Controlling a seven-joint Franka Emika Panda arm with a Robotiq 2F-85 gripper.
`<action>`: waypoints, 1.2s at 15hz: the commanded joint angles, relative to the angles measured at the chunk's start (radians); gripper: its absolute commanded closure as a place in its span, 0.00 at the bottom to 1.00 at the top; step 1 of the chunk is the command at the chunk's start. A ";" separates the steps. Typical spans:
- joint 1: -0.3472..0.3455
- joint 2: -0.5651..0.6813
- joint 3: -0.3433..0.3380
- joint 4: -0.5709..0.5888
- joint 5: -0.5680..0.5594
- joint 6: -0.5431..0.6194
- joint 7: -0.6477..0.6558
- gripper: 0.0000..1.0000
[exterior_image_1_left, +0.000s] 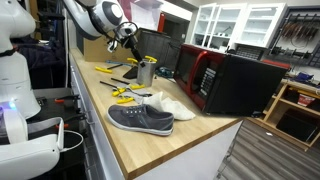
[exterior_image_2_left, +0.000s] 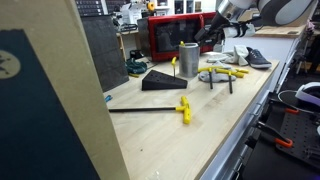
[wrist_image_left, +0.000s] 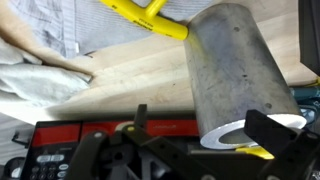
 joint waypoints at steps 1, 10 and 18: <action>0.234 0.036 -0.147 0.004 0.284 -0.014 -0.162 0.00; 0.886 -0.254 -0.578 0.078 0.856 -0.312 -0.577 0.00; 0.625 -0.288 -0.478 0.497 1.192 -0.932 -0.817 0.00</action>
